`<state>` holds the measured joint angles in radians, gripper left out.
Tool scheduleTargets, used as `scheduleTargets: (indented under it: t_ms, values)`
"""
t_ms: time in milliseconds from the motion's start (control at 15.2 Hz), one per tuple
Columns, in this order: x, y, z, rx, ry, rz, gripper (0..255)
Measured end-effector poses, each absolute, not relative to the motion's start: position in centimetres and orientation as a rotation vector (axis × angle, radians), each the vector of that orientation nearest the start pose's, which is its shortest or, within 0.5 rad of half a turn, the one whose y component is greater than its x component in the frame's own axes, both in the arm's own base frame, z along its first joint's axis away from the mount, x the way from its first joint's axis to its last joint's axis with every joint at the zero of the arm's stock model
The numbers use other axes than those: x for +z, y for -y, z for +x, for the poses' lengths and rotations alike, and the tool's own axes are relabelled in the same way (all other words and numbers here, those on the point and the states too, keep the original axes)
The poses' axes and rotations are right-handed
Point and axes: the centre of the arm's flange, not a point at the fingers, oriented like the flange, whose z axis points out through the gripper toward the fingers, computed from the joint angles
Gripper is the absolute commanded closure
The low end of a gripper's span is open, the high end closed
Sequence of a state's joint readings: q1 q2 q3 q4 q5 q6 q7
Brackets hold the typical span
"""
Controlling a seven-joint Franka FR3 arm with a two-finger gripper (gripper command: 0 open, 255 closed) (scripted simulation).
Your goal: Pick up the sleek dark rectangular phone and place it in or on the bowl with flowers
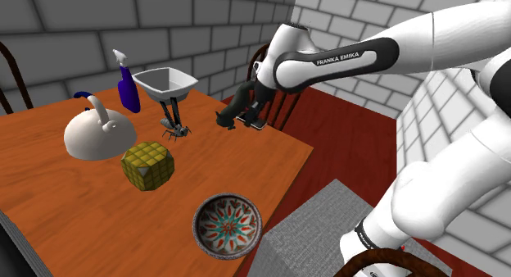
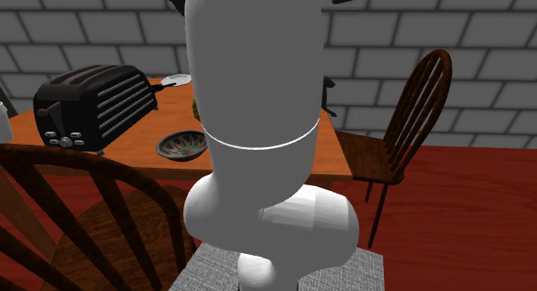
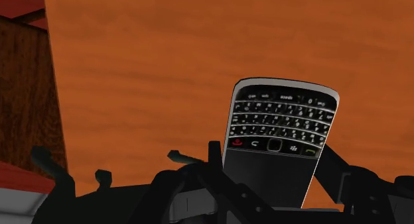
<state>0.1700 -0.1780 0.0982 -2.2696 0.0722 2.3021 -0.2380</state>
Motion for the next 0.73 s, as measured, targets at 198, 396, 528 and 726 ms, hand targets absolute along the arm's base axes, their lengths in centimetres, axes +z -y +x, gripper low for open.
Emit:
scheduleTargets:
  t_ms: [198,396,528,726]
  values:
    - [45.2,-16.5,46.2,-0.323,0.708,-2.998,255]
    - [45.1,-19.4,43.5,-0.324,0.709,-2.998,255]
    - [45.4,-21.0,41.6,-0.323,0.708,-2.998,255]
    - [45.4,-23.9,39.2,-0.324,0.709,-2.998,255]
